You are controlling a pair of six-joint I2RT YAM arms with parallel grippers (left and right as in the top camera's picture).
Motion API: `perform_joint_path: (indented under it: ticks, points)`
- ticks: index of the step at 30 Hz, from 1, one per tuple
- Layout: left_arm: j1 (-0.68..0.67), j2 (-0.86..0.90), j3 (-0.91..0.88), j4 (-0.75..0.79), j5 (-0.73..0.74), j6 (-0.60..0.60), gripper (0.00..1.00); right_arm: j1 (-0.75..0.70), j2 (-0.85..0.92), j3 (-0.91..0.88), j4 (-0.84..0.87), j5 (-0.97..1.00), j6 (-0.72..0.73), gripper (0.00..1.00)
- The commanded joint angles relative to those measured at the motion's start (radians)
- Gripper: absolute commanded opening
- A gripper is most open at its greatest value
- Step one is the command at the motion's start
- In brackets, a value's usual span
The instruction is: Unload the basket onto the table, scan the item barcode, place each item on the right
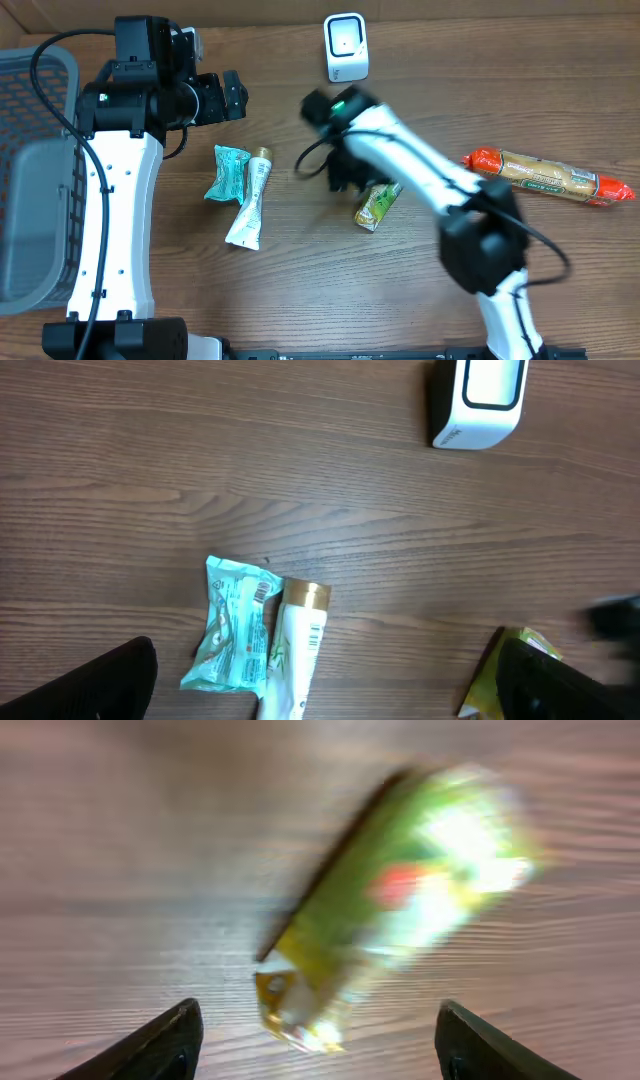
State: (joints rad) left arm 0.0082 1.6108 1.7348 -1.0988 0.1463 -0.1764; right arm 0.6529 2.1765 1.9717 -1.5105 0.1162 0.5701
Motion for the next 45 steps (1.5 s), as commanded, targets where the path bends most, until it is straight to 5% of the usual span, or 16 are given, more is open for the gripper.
perform_joint_path:
  ticks: [1, 10, 12, 18, 19, 22, 45]
  points:
    - [-0.002, -0.003, 0.009, 0.003, 0.008, 0.023, 1.00, -0.088, -0.174, -0.019, 0.020, -0.050, 0.068, 0.73]
    - [-0.002, -0.003, 0.009, 0.003, 0.008, 0.023, 1.00, -0.215, -0.206, -0.394, 0.228, -0.388, 0.177, 0.43]
    - [-0.002, -0.003, 0.009, 0.003, 0.008, 0.023, 1.00, -0.218, -0.206, -0.460, 0.278, -0.408, 0.227, 0.43]
    - [-0.002, -0.003, 0.009, 0.003, 0.008, 0.023, 0.99, -0.217, -0.206, -0.544, 0.420, -0.407, 0.278, 0.53]
    - [-0.002, -0.003, 0.009, 0.003, 0.008, 0.023, 1.00, -0.217, -0.205, -0.554, 0.474, -0.406, 0.280, 0.69]
    - [-0.002, -0.003, 0.009, 0.003, 0.008, 0.023, 0.99, -0.214, -0.201, -0.562, 0.547, -0.398, 0.303, 0.84]
    - [-0.002, -0.003, 0.009, 0.003, 0.008, 0.023, 1.00, -0.205, -0.169, -0.578, 0.749, -0.304, 0.433, 0.89]
